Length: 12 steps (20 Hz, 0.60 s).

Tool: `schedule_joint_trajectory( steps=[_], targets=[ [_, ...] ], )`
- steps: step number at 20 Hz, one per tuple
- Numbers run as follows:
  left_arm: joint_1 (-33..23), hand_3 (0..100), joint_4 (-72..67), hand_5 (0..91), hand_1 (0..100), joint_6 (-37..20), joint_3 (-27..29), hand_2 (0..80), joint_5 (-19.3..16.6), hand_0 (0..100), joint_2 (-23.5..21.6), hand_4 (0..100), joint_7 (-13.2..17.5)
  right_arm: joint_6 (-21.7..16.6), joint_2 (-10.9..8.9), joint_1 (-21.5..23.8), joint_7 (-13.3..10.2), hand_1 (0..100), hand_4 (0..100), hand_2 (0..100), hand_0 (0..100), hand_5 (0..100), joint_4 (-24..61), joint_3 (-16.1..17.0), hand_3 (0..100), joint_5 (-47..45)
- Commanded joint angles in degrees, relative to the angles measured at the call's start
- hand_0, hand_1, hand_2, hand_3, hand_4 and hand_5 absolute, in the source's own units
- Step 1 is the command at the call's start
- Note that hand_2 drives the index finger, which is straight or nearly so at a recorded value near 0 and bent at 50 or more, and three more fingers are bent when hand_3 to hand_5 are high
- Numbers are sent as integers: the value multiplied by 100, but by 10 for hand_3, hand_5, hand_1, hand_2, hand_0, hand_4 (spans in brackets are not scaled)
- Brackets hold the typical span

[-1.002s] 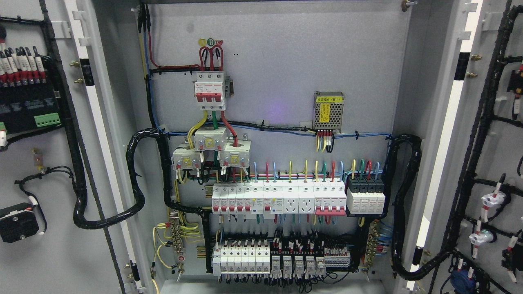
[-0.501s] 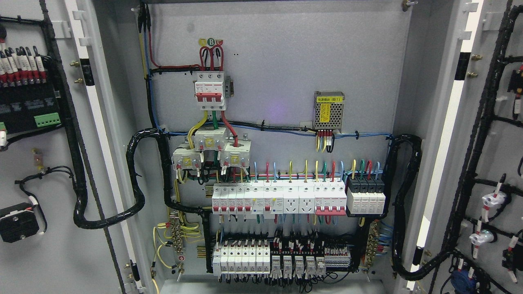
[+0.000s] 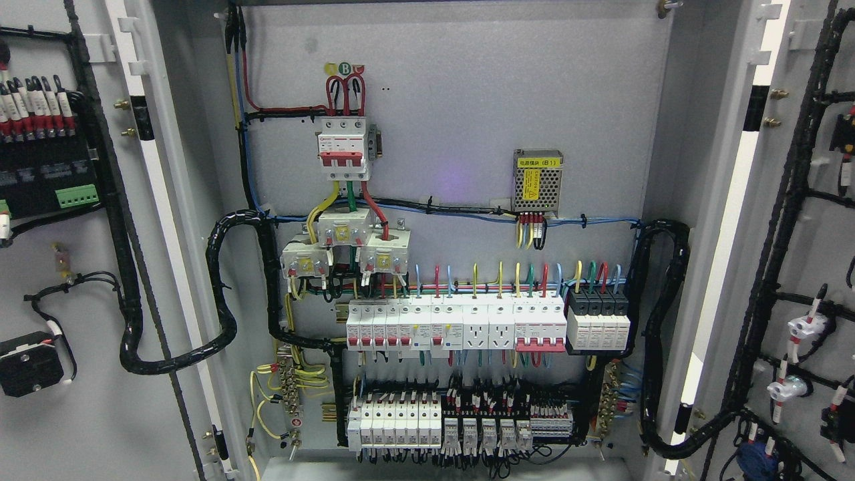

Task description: Open door with both hands

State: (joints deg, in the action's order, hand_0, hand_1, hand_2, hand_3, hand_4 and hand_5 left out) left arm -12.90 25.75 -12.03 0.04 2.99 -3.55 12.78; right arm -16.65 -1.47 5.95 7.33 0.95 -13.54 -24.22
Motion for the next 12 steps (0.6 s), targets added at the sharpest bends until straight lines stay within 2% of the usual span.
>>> schedule_joint_trajectory(
  steps=[1, 4, 6, 12],
  targets=[
    [350, 0, -2169, 0, 0, 121, 67, 0, -9, 0, 363, 30, -21, 503, 208, -138, -109, 0, 0, 0, 107, 0, -869, 159, 0, 409],
    [446, 0, -2364, 0, 0, 349, 102, 0, -9, 0, 442, 31, -65, 856, 226, -147, -135, 0, 0, 0, 107, 0, -816, 168, 0, 655],
    [482, 0, -2373, 0, 0, 613, 110, 0, -9, 0, 452, 31, -74, 891, 357, -147, -257, 0, 0, 0, 107, 0, -764, 133, 0, 664],
    [587, 0, -2522, 0, 0, 746, 216, 0, -9, 0, 460, 31, -179, 935, 463, -147, -557, 0, 0, 0, 107, 0, -737, 115, 0, 867]
  ],
)
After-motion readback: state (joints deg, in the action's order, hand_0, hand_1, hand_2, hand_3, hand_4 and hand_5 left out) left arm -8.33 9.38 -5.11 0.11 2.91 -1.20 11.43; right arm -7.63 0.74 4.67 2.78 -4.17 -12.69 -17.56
